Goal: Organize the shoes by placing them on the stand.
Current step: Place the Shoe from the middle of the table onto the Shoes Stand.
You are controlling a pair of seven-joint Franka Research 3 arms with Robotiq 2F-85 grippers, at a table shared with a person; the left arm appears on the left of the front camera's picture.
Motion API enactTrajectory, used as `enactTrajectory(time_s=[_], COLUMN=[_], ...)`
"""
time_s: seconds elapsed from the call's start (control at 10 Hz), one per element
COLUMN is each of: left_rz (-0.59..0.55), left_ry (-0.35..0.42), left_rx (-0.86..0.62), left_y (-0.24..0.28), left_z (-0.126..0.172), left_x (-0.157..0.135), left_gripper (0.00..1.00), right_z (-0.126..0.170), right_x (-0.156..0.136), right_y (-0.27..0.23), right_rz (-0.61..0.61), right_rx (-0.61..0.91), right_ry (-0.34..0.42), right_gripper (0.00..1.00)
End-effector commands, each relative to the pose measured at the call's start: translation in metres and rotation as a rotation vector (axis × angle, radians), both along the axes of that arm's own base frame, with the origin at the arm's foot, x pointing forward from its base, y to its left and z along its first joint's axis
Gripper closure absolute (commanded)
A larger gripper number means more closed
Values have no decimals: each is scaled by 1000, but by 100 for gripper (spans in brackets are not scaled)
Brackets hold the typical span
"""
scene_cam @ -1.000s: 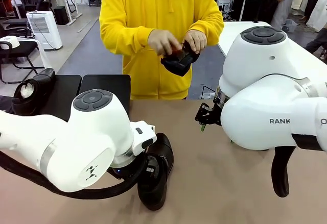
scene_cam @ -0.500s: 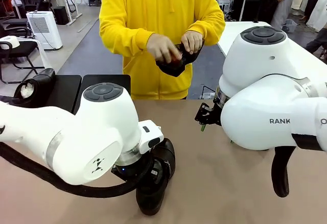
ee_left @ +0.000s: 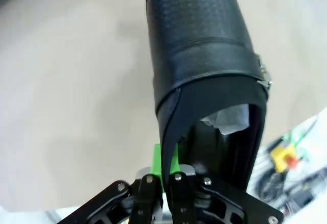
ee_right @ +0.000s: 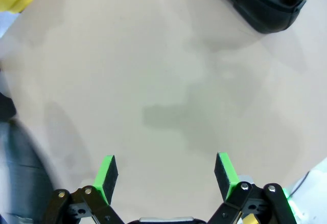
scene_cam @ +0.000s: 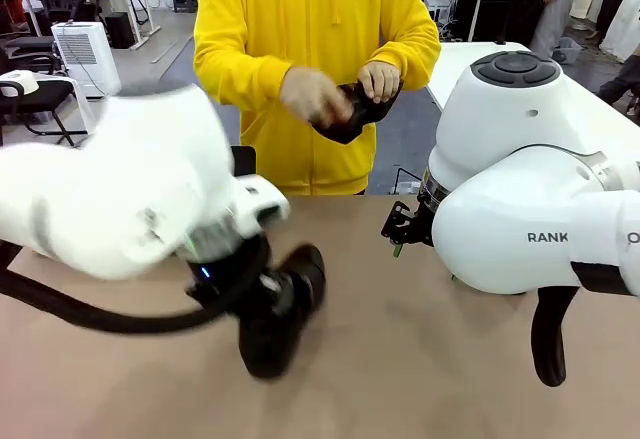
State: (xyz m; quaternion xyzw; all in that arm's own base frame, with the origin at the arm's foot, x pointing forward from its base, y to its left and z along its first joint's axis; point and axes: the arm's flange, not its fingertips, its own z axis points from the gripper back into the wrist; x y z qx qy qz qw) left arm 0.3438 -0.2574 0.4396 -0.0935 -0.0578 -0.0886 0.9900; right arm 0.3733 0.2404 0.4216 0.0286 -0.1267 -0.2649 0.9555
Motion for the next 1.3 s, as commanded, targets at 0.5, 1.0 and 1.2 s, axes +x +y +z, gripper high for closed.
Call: enactTrajectory(time_s=[0.5, 1.0, 1.2], left_rz=[360, 348, 351], left_ry=[-420, -408, -411], left_rx=[4, -15, 59], left_y=[187, 202, 208], left_z=[27, 17, 10], left_x=[162, 163, 170], left_gripper=[100, 100, 100], right_z=[1, 1, 1], right_x=[2, 2, 2], right_y=[0, 0, 0], right_rz=[20, 20, 20], right_rx=[7, 7, 7], right_ry=[-6, -6, -6], right_gripper=[0, 0, 0])
